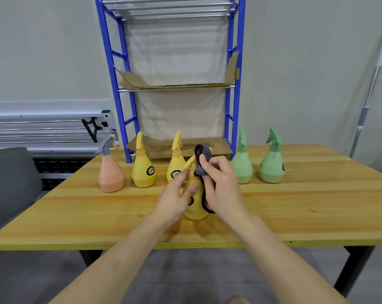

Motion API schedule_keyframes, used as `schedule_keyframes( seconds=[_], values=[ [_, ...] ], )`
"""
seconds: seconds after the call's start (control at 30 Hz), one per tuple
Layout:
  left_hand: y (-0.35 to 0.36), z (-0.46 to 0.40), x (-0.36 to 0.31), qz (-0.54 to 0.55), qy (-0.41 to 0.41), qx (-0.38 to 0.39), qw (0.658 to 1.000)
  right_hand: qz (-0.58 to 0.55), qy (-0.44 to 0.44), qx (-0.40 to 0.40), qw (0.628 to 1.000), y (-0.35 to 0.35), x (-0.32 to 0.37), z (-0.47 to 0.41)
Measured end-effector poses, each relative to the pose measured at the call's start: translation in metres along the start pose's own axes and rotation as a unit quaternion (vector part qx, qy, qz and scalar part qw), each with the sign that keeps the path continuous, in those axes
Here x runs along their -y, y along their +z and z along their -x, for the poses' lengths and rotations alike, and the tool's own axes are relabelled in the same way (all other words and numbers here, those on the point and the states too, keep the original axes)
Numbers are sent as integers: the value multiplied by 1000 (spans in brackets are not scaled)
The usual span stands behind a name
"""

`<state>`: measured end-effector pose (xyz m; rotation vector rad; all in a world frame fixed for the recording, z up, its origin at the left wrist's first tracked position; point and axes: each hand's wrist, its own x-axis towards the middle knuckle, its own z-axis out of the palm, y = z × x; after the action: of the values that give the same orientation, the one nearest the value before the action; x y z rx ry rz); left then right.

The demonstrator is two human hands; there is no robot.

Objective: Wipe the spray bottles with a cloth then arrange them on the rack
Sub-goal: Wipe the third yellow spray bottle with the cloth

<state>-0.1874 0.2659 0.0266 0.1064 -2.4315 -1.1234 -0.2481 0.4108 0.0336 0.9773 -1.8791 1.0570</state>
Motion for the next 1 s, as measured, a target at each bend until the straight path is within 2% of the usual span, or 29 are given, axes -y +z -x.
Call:
schedule_keyframes(
  seconds=[0.13, 0.27, 0.43, 0.6, 0.77, 1.0],
  values=[
    [-2, 0, -1, -8, 1, 3, 1000, -20, 11, 27, 999, 1, 0, 11],
    [-3, 3, 3, -23, 14, 8, 1000, -26, 89, 70, 993, -9, -7, 23],
    [0, 4, 3, -26, 18, 6, 999, -56, 143, -35, 988, -19, 7, 34],
    [-1, 4, 2, -29, 14, 8, 999, -45, 82, -104, 990, -22, 23, 20],
    [-2, 4, -1, -22, 9, 6, 1000, 9, -27, 26, 999, -9, 10, 5],
    [0, 1, 6, -31, -18, 5, 999, 26, -52, 75, 995, -6, 2, 20]
  ],
)
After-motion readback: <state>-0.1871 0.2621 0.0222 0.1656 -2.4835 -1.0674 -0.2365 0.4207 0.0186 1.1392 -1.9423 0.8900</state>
